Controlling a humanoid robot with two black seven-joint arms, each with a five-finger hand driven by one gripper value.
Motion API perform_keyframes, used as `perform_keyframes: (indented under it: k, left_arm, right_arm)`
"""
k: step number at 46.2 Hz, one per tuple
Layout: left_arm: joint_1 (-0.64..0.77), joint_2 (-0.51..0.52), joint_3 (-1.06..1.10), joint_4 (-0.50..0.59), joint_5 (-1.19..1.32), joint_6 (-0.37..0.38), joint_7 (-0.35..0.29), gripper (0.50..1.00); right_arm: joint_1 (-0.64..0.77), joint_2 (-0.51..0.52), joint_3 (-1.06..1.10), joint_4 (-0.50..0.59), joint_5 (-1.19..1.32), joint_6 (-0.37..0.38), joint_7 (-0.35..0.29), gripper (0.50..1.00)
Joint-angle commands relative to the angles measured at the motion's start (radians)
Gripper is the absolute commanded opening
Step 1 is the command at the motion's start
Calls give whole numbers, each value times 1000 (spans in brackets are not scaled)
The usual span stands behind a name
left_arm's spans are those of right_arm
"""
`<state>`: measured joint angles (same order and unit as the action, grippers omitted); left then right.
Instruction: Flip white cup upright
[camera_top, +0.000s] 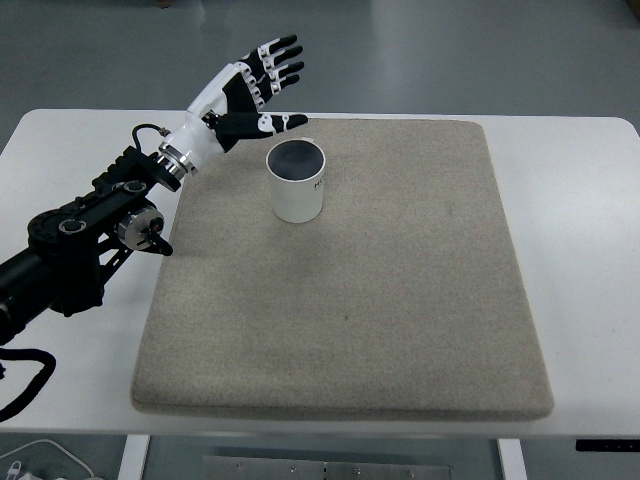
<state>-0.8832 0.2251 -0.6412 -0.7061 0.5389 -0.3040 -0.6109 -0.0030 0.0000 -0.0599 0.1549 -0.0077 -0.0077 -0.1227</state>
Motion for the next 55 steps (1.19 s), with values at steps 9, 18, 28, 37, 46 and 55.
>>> perform_keyframes:
  k: [9,18,28,37,46,55]
  left_arm:
    - [-108,-4,14,167,-273,-4,0,994]
    - [-114,-30,6,246,-410,0,0,992]
    - [-103,-33,3,264,-586,11,0,992]
    - [-86,-35,2,266,-625,36,57,990]
    - [-85,-33,-9,266,-652,108,184,990]
    - [-91,-35,-9,264,-662,169,290,990]
  right_arm:
    - [0,0,0,0,0,0,0,930]
    - [0,0,2,0,0,0,0,930]
    - [0,0,0,0,0,6,0,930]
    - [-2,0,2,0,0,6,0,930]
    - [-2,0,0,0,0,5,0,930]
    - [-2,0,0,0,-2,6,0,930]
